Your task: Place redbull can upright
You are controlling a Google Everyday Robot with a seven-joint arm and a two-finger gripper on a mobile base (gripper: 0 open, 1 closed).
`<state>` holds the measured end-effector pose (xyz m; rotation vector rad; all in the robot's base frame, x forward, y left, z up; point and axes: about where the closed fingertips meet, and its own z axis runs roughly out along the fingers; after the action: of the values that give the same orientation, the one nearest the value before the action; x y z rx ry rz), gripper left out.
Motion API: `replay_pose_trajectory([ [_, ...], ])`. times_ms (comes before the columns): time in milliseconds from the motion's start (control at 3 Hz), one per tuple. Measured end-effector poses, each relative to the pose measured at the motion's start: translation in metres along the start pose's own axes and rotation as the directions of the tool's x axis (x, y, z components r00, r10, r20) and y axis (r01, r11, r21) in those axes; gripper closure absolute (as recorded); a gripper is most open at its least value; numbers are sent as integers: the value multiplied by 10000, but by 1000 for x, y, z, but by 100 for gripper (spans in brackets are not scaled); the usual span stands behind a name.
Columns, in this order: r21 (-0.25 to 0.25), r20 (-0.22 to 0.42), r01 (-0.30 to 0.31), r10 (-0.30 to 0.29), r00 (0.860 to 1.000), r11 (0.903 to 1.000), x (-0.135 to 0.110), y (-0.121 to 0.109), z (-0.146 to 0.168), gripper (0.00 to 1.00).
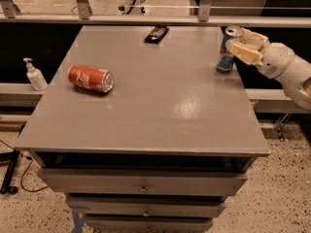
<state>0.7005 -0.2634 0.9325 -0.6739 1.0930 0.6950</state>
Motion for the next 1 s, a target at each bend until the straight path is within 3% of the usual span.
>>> replay_pose_trajectory([
  [667, 236, -215, -232, 238, 9995, 9995, 6, -2, -6, 13],
  [1000, 373, -355, -342, 355, 9987, 9987, 8, -2, -8, 0],
])
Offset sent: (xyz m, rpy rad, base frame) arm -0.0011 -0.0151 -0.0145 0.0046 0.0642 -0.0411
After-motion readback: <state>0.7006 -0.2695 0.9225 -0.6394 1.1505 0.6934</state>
